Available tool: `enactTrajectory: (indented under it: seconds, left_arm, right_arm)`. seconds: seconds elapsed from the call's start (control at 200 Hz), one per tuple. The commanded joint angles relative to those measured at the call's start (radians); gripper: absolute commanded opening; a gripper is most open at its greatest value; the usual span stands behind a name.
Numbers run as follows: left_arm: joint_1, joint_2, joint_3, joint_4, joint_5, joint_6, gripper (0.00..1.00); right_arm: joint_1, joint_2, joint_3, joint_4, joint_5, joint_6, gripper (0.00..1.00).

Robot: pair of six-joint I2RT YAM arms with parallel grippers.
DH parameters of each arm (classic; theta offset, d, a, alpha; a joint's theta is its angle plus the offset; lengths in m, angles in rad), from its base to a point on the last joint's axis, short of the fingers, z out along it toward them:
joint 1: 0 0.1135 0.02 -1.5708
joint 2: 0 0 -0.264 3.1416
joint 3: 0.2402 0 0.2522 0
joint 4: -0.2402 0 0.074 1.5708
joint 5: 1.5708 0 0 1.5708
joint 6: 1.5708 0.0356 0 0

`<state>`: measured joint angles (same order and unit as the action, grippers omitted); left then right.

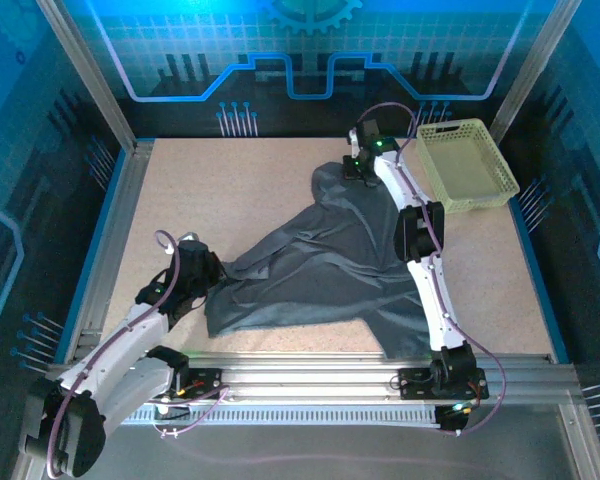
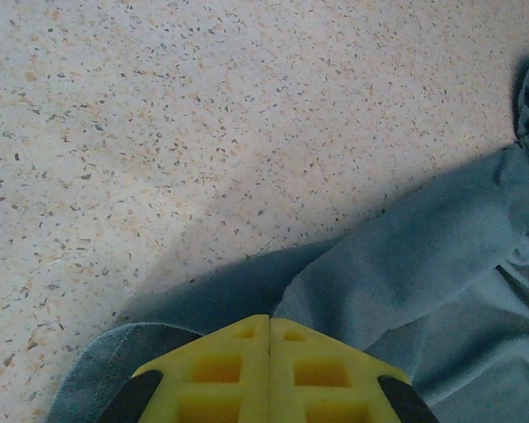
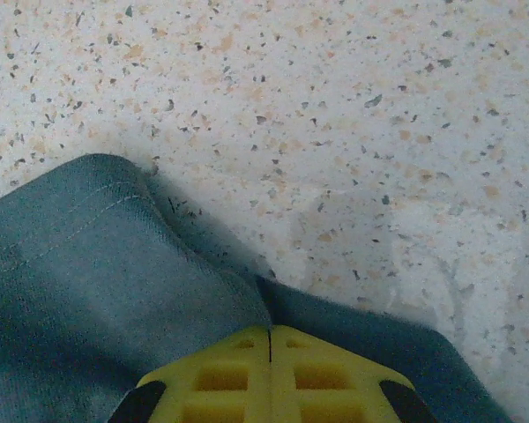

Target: Fold the inside-out t-shirt

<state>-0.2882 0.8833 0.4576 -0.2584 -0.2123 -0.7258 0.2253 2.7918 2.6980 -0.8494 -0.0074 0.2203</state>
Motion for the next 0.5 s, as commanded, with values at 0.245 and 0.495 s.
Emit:
enactTrajectory:
  seconds: [0.245,0.495]
  left_arm:
    - [0.117,-0.005,0.141,-0.096,0.035,0.083,0.00]
    - [0.185,-0.090,0.157,-0.145,0.031,0.070,0.00]
  right_arm:
    - [-0.007,-0.406,-0.163,0.037,0.110,-0.070,0.00]
    - [-0.002,-0.932,-0.886,0.247,0.102,-0.039,0.00]
